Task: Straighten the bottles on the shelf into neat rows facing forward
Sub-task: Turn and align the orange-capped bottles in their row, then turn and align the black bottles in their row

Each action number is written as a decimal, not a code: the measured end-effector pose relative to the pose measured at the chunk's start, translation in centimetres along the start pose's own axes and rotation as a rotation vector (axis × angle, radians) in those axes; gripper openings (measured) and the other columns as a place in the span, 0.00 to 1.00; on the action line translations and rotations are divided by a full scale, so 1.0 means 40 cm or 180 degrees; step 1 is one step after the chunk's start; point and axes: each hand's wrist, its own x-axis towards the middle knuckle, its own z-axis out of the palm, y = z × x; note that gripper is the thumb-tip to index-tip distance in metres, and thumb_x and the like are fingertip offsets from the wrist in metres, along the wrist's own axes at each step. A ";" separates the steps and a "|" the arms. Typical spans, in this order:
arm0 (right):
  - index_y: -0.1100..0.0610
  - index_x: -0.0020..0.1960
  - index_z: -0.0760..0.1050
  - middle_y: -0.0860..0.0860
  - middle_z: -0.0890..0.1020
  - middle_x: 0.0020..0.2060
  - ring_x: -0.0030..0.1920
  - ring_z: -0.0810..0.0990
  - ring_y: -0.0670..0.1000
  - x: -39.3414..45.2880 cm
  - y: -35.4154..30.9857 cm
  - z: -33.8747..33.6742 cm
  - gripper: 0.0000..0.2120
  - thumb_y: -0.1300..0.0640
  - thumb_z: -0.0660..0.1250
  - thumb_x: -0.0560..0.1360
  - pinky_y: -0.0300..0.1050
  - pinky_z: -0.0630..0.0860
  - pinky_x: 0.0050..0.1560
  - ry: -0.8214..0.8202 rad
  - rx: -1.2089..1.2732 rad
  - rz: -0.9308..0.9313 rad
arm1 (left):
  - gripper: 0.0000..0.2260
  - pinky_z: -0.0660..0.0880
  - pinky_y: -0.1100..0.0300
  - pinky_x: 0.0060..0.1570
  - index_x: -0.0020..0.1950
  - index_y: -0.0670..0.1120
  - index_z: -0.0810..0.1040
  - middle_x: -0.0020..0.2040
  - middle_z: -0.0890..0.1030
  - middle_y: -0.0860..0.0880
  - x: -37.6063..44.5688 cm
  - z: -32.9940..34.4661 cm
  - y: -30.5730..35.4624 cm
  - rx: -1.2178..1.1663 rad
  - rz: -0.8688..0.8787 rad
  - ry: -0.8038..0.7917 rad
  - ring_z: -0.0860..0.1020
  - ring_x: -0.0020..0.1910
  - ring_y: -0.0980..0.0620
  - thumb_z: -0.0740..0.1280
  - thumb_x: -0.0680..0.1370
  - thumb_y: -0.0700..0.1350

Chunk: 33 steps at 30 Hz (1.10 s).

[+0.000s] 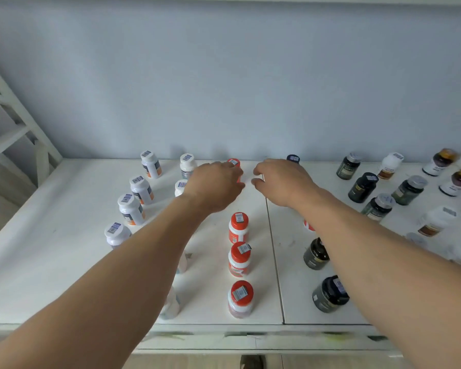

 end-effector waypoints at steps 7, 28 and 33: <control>0.51 0.64 0.75 0.49 0.78 0.61 0.59 0.77 0.55 -0.220 -0.013 -0.027 0.17 0.45 0.59 0.80 0.48 0.72 0.53 0.0197 0.0201 0.0364 | 0.17 0.74 0.55 0.47 0.63 0.47 0.77 0.58 0.80 0.49 -0.170 -0.051 0.124 -0.0094 0.0243 0.0107 0.78 0.55 0.45 0.58 0.81 0.54; 0.53 0.67 0.72 0.47 0.74 0.66 0.66 0.71 0.50 -0.792 0.246 0.219 0.30 0.35 0.66 0.72 0.46 0.67 0.65 0.0106 0.1364 0.0797 | 0.22 0.67 0.56 0.65 0.71 0.47 0.70 0.70 0.72 0.50 -0.518 0.184 0.546 -0.0694 -0.0433 -0.0399 0.68 0.69 0.49 0.63 0.79 0.54; 0.54 0.70 0.70 0.49 0.68 0.72 0.72 0.64 0.50 -0.775 0.269 0.328 0.35 0.35 0.69 0.71 0.46 0.60 0.70 -0.0150 0.0866 0.0555 | 0.26 0.58 0.56 0.71 0.74 0.48 0.66 0.73 0.67 0.50 -0.519 0.290 0.570 -0.0693 -0.0437 -0.0382 0.60 0.74 0.49 0.64 0.78 0.56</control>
